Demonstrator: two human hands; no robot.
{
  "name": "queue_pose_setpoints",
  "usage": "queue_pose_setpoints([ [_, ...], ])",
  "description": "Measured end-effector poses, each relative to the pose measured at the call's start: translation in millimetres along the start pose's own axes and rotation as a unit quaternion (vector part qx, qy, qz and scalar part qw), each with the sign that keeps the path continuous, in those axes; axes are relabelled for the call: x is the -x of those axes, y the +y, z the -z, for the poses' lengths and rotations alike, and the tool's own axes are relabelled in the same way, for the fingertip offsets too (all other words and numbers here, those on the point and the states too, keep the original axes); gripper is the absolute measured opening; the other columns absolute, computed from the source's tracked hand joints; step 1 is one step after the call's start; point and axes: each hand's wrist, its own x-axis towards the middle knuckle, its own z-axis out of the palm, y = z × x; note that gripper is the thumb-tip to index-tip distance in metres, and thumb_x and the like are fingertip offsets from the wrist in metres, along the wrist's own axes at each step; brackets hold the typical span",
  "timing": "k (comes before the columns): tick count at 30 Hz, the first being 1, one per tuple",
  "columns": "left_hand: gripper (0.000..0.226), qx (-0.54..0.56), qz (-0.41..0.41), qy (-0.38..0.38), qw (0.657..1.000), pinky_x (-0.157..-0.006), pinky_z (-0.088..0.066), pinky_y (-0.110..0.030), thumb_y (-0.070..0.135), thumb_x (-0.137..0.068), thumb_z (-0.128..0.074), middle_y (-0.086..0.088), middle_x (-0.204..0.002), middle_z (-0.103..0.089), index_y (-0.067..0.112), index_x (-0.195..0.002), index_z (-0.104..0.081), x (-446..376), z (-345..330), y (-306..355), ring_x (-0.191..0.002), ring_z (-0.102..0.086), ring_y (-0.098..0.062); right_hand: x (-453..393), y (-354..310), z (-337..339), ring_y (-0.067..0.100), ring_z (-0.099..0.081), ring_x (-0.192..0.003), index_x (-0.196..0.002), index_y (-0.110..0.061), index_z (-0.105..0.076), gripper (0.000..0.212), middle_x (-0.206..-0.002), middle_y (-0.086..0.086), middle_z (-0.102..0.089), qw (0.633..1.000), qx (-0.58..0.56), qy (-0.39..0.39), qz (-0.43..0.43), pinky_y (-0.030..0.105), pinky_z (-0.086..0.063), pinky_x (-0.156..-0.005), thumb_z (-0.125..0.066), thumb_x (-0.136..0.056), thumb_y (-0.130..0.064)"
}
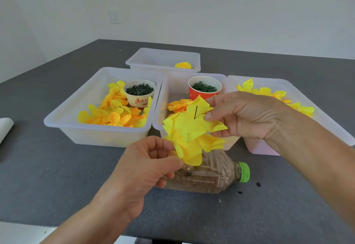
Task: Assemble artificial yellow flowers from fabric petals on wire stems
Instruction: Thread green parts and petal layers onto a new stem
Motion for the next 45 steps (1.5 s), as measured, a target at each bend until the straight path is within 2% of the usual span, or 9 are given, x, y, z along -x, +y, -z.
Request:
queue_pose_setpoints([
  [8, 0.034, -0.09, -0.101, 0.052, 0.99, -0.044, -0.039, -0.021, -0.007, -0.067, -0.069, -0.001, -0.067, -0.065, 0.017, -0.089, -0.062, -2, 0, -3, -0.051, -0.052, -0.01, 1, 1, -1, 0.01, -0.066, -0.061, -0.084, -0.013, -0.064, 0.024, -0.075, 0.0, -0.07, 1.0, -0.017, 0.012, -0.013, 0.023, -0.055, -0.057, -0.053, -0.081, 0.008],
  [12, 0.033, -0.274, -0.303, 0.186, 0.894, -0.057, -0.042, -0.015, 0.014, -0.066, -0.074, 0.011, -0.085, -0.056, 0.034, -0.087, -0.058, -1, 1, 7, -0.065, -0.051, -0.008, 3, -1, -2, 0.009, -0.066, -0.061, -0.082, -0.012, -0.064, 0.023, -0.073, -0.001, -0.071, 1.0, -0.02, 0.015, -0.01, 0.023, -0.055, -0.056, -0.053, -0.082, 0.008],
  [15, 0.04, -0.314, -0.356, 0.183, 0.861, -0.058, -0.038, -0.007, 0.026, -0.062, -0.078, 0.008, -0.088, -0.056, 0.034, -0.095, -0.056, -1, -1, 18, -0.063, -0.052, -0.004, 3, -1, -3, 0.009, -0.066, -0.061, -0.083, -0.012, -0.064, 0.022, -0.074, -0.001, -0.071, 1.0, -0.024, 0.017, -0.008, 0.023, -0.055, -0.057, -0.053, -0.082, 0.007],
  [22, 0.027, -0.257, -0.358, 0.112, 0.891, -0.053, -0.041, -0.014, 0.018, -0.078, -0.071, 0.019, -0.08, -0.063, 0.044, -0.08, -0.065, -16, -13, 27, -0.058, -0.053, -0.013, 4, 2, -4, 0.014, -0.068, -0.061, -0.083, -0.01, -0.062, 0.016, -0.074, 0.004, -0.069, 0.998, -0.054, 0.026, 0.004, 0.024, -0.056, -0.056, -0.061, -0.074, 0.003],
  [26, 0.016, -0.213, -0.329, 0.114, 0.913, -0.044, -0.033, -0.008, 0.022, -0.08, -0.069, 0.01, -0.058, -0.063, 0.038, -0.077, -0.068, -18, -15, 22, -0.044, -0.046, -0.004, 11, 15, 2, 0.019, -0.069, -0.067, -0.095, -0.011, -0.063, 0.018, -0.084, 0.003, -0.069, 0.989, -0.057, 0.128, 0.037, 0.026, -0.054, -0.055, -0.067, -0.077, -0.016],
  [31, 0.004, -0.191, -0.322, 0.125, 0.919, -0.048, -0.037, -0.009, 0.026, -0.079, -0.068, 0.006, -0.058, -0.064, 0.027, -0.075, -0.069, -21, -19, 16, -0.049, -0.049, -0.006, 35, 55, 1, 0.008, -0.055, -0.054, -0.067, -0.017, -0.069, 0.01, -0.062, -0.001, -0.066, 0.909, 0.171, 0.326, 0.197, 0.015, -0.041, -0.051, -0.069, -0.076, -0.015],
  [35, 0.012, -0.184, -0.333, 0.125, 0.916, -0.05, -0.041, -0.011, 0.022, -0.078, -0.068, 0.016, -0.06, -0.062, 0.031, -0.072, -0.066, -20, -19, 16, -0.053, -0.051, -0.003, 49, 74, -10, 0.012, -0.05, -0.05, -0.07, -0.027, -0.071, 0.011, -0.061, -0.004, -0.062, 0.864, 0.289, 0.293, 0.29, 0.023, -0.043, -0.052, -0.08, -0.064, -0.025],
  [40, 0.018, -0.165, -0.311, 0.116, 0.929, -0.053, -0.045, -0.012, 0.019, -0.076, -0.072, 0.018, -0.063, -0.065, 0.036, -0.075, -0.067, -20, -15, 15, -0.057, -0.055, -0.002, 41, 79, -17, -0.003, -0.046, -0.055, -0.091, -0.017, -0.073, 0.02, -0.085, -0.015, -0.063, 0.767, 0.452, 0.262, 0.372, 0.003, -0.033, -0.059, -0.07, -0.071, -0.016],
  [45, 0.01, -0.162, -0.289, 0.123, 0.935, -0.057, -0.05, -0.023, 0.031, -0.071, -0.072, 0.011, -0.073, -0.068, 0.03, -0.081, -0.07, -19, -8, 12, -0.064, -0.058, -0.011, 37, 76, -17, 0.019, -0.067, -0.072, -0.092, -0.014, -0.074, 0.017, -0.089, -0.001, -0.069, 0.682, 0.558, 0.252, 0.4, 0.035, -0.055, -0.056, -0.064, -0.079, -0.011],
])
